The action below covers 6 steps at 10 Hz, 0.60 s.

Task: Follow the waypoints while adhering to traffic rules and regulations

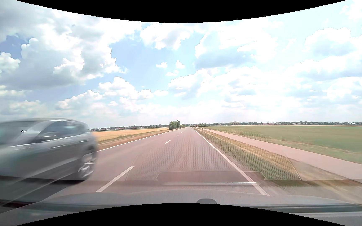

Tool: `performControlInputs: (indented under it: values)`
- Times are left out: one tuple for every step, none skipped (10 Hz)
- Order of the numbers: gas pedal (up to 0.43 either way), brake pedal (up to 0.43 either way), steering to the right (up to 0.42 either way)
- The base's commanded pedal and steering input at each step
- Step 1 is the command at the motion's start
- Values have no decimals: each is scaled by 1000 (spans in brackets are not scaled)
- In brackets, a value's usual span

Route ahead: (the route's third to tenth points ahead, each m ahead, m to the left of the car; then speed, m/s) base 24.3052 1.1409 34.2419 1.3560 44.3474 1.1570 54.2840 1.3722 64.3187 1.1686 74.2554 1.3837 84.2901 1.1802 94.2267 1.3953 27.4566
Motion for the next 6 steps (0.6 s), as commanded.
performControlInputs:
  values:
    - [240, 0, -3]
    - [240, 0, -3]
    - [240, 0, -3]
    - [240, 0, -3]
    - [240, 0, -3]
    - [240, 0, -3]
